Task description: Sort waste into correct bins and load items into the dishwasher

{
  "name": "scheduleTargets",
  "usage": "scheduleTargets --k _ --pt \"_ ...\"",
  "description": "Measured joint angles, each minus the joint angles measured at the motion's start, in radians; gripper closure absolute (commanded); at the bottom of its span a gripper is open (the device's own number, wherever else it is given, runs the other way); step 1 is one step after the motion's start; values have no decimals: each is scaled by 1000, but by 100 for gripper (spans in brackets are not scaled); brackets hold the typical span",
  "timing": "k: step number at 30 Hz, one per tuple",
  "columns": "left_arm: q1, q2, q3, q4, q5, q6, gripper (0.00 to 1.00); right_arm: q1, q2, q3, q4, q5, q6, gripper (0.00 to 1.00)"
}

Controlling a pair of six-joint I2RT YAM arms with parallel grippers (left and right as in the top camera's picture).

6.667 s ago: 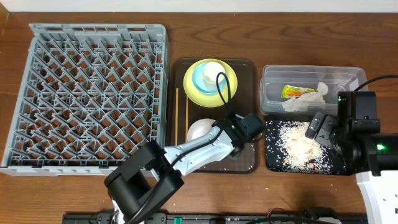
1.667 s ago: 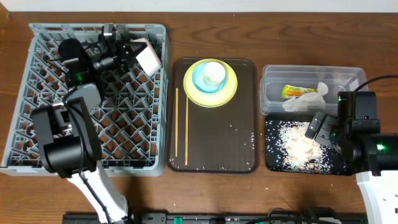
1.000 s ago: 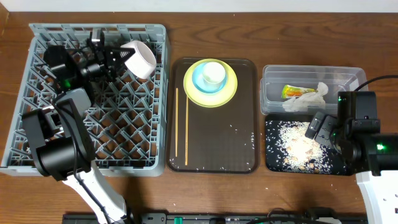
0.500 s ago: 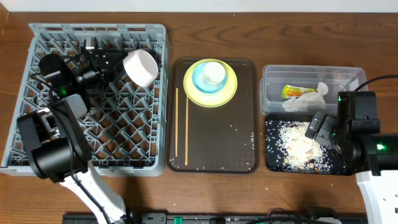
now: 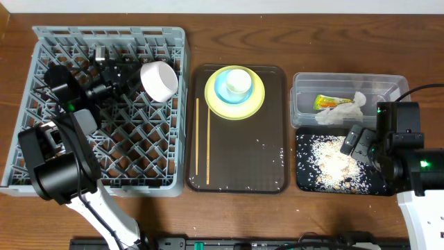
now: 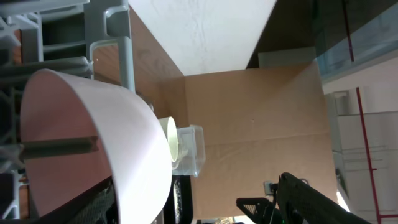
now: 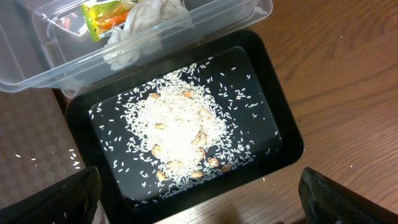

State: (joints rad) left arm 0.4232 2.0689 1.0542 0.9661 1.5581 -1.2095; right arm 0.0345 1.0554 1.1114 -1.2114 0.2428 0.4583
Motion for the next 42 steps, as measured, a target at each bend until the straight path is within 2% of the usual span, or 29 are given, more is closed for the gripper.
scheduleTargets --k 26,42 --pt "48 0 -26 0 -11 82 21 0 0 0 0 0 0 1" --pt "48 0 -26 1 -76 108 21 0 0 0 0 0 0 1"
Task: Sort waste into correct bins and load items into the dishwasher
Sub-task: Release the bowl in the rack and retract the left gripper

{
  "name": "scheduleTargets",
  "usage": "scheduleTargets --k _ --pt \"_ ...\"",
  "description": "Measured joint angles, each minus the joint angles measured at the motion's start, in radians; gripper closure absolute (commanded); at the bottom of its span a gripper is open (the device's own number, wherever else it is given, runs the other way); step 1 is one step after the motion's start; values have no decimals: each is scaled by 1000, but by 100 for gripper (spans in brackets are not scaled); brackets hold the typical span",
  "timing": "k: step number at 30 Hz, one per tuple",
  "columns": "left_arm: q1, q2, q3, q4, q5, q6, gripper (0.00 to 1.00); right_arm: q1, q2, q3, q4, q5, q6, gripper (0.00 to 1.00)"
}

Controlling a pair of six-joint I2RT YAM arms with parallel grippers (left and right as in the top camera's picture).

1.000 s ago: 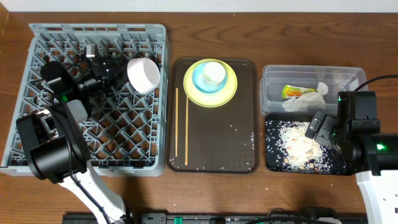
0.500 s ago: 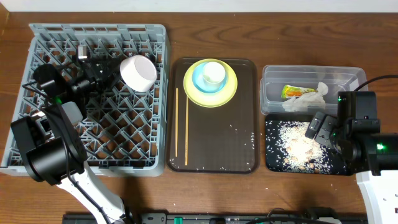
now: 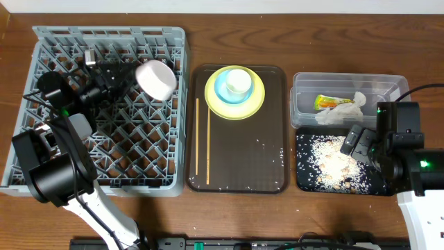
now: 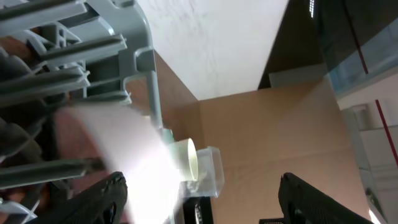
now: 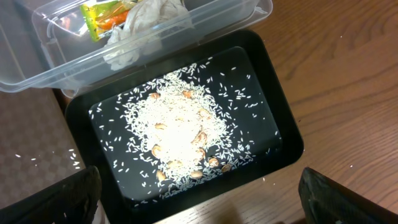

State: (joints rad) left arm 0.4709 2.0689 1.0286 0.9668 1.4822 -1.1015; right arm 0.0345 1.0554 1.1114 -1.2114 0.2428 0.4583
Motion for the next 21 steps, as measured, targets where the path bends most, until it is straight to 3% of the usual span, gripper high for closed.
scheduleTargets --k 9,15,18,21 --pt "-6 -18 -2 -2 -42 -45 21 0 0 0 0 0 0 1" --pt "-20 -120 -3 -65 -103 -55 22 0 0 0 0 0 0 1" --pt "-23 -208 -6 -173 -150 -40 22 0 0 0 0 0 0 1" --pt "-36 -333 -6 -479 -231 48 23 0 0 0 0 0 0 1"
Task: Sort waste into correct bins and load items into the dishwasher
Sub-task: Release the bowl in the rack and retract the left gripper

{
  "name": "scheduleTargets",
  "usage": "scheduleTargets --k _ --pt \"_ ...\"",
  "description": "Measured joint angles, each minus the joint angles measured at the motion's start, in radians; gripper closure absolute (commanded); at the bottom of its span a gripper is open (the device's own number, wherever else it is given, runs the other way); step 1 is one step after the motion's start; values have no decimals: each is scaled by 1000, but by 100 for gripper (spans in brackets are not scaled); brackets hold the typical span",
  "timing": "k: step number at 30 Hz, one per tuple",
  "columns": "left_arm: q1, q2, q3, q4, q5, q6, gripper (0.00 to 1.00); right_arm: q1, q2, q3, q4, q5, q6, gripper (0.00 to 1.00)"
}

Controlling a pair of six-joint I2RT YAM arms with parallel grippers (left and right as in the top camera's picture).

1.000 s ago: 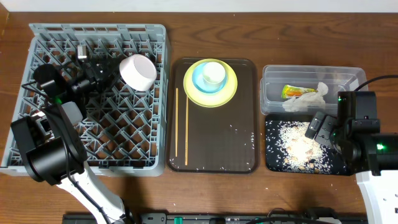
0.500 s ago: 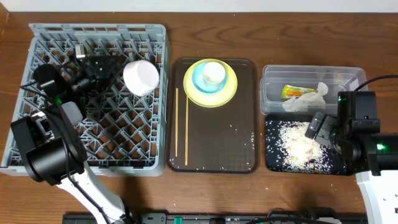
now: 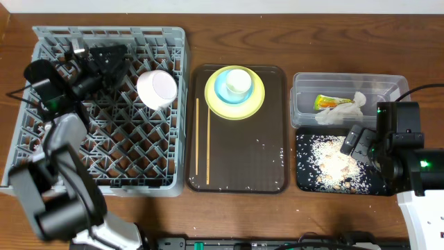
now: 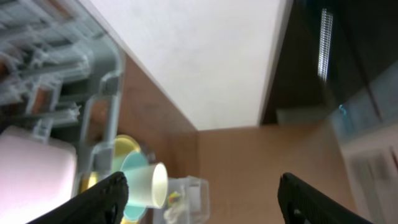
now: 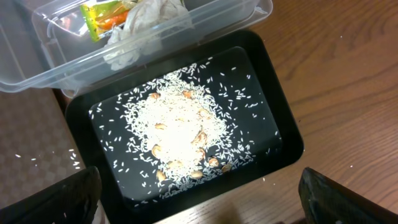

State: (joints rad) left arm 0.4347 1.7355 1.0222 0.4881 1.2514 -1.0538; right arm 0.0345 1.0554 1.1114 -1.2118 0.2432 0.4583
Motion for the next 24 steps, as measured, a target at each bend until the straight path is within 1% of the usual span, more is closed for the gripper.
scheduleTargets --k 2,4,6,7,9,10,12,14,15,16,18,24 --pt "-24 -98 3 -300 -117 111 23 0 0 0 0 0 0 1" --pt "-69 -195 -2 -549 -290 248 17 0 0 0 0 0 0 1" --pt "-147 -285 -4 -699 -500 400 13 0 0 0 0 0 0 1" --pt "-204 -327 -4 -739 -620 486 11 0 0 0 0 0 0 1" --pt "-305 -383 -4 -771 -775 600 11 0 0 0 0 0 0 1" --pt "-354 -402 -4 -776 -843 650 21 0 0 0 0 0 0 1" --pt "-440 -423 -4 -776 -951 724 39 0 0 0 0 0 0 1" --pt "-500 -424 -4 -777 -1021 777 63 0 0 0 0 0 0 1" --pt "-521 -420 -4 -778 -1046 802 66 0 0 0 0 0 0 1" --pt "-537 -414 -4 -778 -1066 820 66 0 0 0 0 0 0 1" --pt "-555 -398 -4 -778 -1101 843 66 0 0 0 0 0 0 1" --pt "-558 -293 -4 -784 -1146 871 65 0 0 0 0 0 0 1"
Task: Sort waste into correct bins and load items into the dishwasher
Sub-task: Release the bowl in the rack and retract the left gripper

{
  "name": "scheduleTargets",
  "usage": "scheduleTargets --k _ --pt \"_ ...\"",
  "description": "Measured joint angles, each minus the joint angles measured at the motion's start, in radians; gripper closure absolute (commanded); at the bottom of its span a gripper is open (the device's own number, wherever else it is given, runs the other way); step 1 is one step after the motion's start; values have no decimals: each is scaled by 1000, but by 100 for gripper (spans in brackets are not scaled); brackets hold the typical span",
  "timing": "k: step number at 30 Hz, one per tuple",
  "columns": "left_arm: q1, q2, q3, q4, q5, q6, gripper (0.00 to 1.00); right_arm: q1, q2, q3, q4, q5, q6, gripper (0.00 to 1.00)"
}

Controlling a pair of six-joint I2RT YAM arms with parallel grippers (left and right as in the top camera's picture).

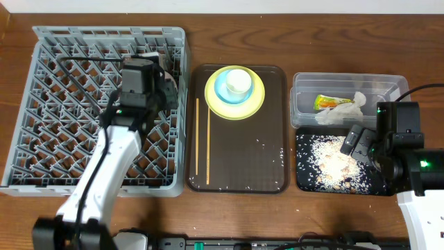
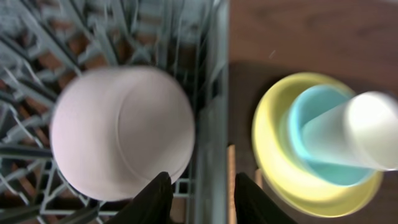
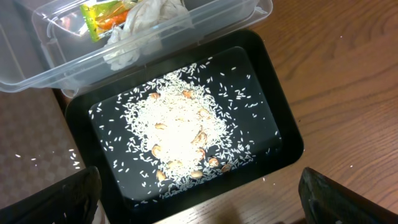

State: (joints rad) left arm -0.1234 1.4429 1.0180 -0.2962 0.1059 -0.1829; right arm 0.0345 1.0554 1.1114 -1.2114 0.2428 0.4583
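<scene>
A white bowl (image 2: 121, 130) rests mouth-down in the grey dish rack (image 1: 41, 42), close to the rack's right wall. My left gripper (image 2: 202, 199) hangs open just above it, over that wall, holding nothing; in the overhead view the left wrist (image 1: 139, 76) covers the bowl. On the brown tray (image 1: 243, 167) a yellow plate (image 1: 258, 101) carries a blue bowl (image 2: 311, 112) and a white cup (image 1: 238, 81). Two chopsticks (image 1: 208, 139) lie on the tray's left side. My right gripper (image 3: 199, 196) is open above the black bin (image 3: 273, 112) of rice.
A clear bin (image 1: 388, 83) at the back right holds a yellow wrapper (image 1: 329, 102) and crumpled tissue (image 1: 343, 111). Rice grains are scattered on the tray's right side. Bare wooden table lies behind and in front of the containers.
My left arm was at the rack's back left corner with its camera facing sideways. Now it is over the rack's right edge, looking down at the bowl. The right arm is unchanged.
My left gripper was close against the white bowl, which lay on its side in the rack. Then it stood further left, apart from the bowl. Then it was at the rack's back left, the bowl mouth-down. Now it hangs open over the bowl.
</scene>
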Motion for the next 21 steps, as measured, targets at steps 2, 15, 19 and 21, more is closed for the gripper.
scheduleTargets --k 2,15,19,21 --pt "0 57 0 -17 -8 3 65 0 0 0 0 0 0 1" --pt "24 51 0 -80 -98 11 54 0 0 0 0 0 0 1" --pt "13 -47 0 -89 -49 13 56 0 0 0 0 0 0 1" --pt "1 -113 2 -95 -23 11 56 0 0 0 0 0 0 1"
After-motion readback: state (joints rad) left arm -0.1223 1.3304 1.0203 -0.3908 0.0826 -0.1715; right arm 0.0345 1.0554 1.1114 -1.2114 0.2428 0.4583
